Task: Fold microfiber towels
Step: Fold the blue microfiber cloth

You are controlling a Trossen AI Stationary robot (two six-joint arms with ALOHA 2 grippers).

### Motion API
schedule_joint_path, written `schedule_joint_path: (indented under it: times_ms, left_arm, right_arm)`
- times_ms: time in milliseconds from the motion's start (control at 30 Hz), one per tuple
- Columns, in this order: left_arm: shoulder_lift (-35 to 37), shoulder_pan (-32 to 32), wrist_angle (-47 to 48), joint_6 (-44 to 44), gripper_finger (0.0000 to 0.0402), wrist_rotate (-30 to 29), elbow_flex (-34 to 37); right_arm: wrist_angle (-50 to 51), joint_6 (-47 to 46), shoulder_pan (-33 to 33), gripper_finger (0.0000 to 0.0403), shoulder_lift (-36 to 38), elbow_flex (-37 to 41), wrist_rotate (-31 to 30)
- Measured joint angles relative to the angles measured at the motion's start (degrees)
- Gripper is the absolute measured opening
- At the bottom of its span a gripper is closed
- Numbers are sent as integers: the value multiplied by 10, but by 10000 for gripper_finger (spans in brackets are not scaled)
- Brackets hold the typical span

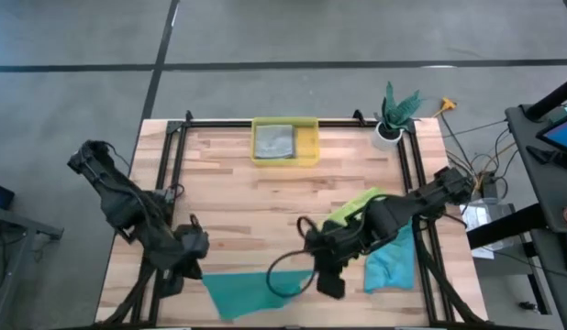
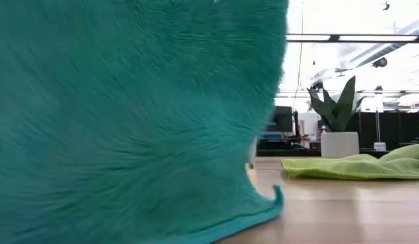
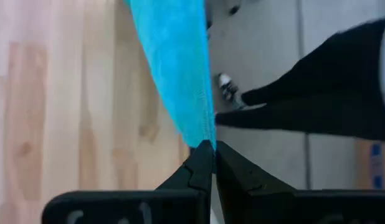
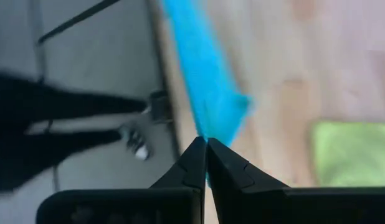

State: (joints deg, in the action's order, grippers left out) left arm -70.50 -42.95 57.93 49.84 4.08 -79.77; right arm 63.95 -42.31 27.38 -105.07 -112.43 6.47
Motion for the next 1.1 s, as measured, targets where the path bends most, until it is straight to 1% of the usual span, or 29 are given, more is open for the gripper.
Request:
schedule_joint_path:
  times_ms: [67, 100, 200, 300, 400, 567, 767, 933, 1100]
  left_arm:
    - [-7, 0, 27, -28, 0, -11, 6]
    - [-10, 0, 57, -41, 0, -31, 8]
    - [-17, 1, 141, -84, 0, -89, 20]
    - [-4, 4, 168, -112, 0, -142, 47]
    - [21, 6, 162, -136, 0, -186, 86]
    - [58, 17, 143, -143, 0, -250, 162]
    - [103, 51, 64, -135, 0, -265, 263]
    - [119, 87, 30, -128, 0, -297, 333]
    - [126, 115, -33, -128, 0, -302, 389]
  right_arm:
    - [-21, 38, -4, 9, -11, 3, 10]
    - [-23, 52, -10, 9, -18, 4, 3]
    - [-18, 74, -39, 9, -27, 15, -52]
    - [-15, 93, -73, 9, -28, 33, -96]
    - [-16, 122, -108, 9, -28, 43, -121]
    - [-14, 163, -157, 9, -27, 57, -161]
    - [-36, 190, -210, 9, -27, 93, -161]
    - [-51, 189, -242, 9, -27, 132, -160]
    - [-89, 147, -259, 9, -27, 185, -150]
